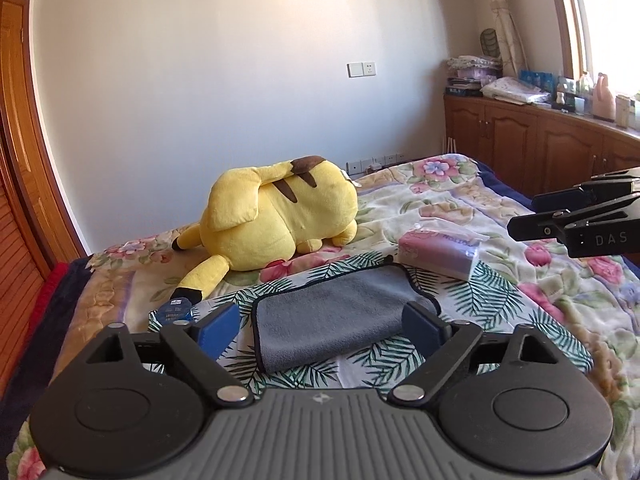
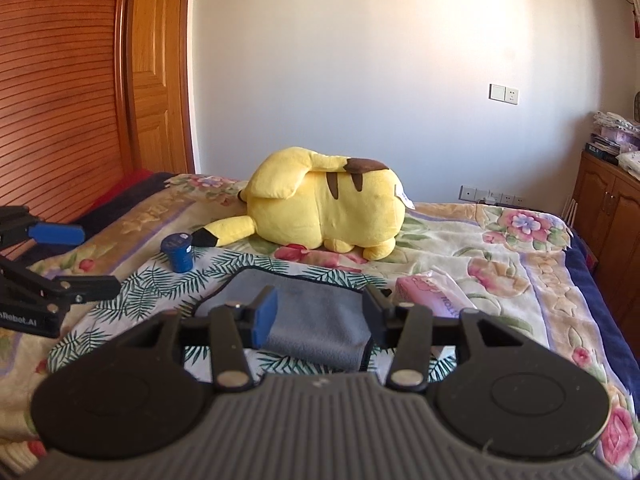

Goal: Fold towel

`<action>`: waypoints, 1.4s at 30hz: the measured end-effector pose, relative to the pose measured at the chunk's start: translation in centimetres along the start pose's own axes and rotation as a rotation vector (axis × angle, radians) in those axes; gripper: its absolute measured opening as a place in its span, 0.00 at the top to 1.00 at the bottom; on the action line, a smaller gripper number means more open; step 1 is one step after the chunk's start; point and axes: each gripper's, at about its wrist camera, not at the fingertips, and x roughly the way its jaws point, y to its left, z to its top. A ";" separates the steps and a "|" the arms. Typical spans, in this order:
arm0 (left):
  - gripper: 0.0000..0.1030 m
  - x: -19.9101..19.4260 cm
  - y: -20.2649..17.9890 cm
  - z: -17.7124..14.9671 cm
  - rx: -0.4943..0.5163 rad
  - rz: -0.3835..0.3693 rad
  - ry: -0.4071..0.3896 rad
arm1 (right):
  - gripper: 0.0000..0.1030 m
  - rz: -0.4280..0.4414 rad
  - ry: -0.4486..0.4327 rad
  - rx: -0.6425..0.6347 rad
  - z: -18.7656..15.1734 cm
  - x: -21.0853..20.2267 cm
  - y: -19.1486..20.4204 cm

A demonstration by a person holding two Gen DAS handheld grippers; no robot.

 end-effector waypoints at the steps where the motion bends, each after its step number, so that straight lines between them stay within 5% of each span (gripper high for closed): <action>1: 0.28 -0.4 -0.2 -0.1 0.004 0.000 -0.002 | 0.50 0.000 -0.001 0.003 -0.2 -0.3 0.0; 7: 0.16 -2.8 -1.4 -0.6 0.008 -0.004 -0.021 | 0.38 -0.010 -0.008 0.008 -1.1 -2.3 -0.2; 12: 0.16 -4.3 -2.5 -1.2 0.006 -0.005 -0.030 | 0.16 -0.017 -0.024 0.025 -1.9 -3.8 -0.3; 21: 0.16 -6.4 -4.0 -1.9 -0.034 0.016 -0.053 | 0.00 -0.027 -0.040 0.022 -3.3 -5.9 0.1; 42: 0.16 -9.0 -6.6 -4.7 -0.114 0.059 -0.044 | 0.00 -0.059 -0.066 0.068 -6.1 -10.0 0.7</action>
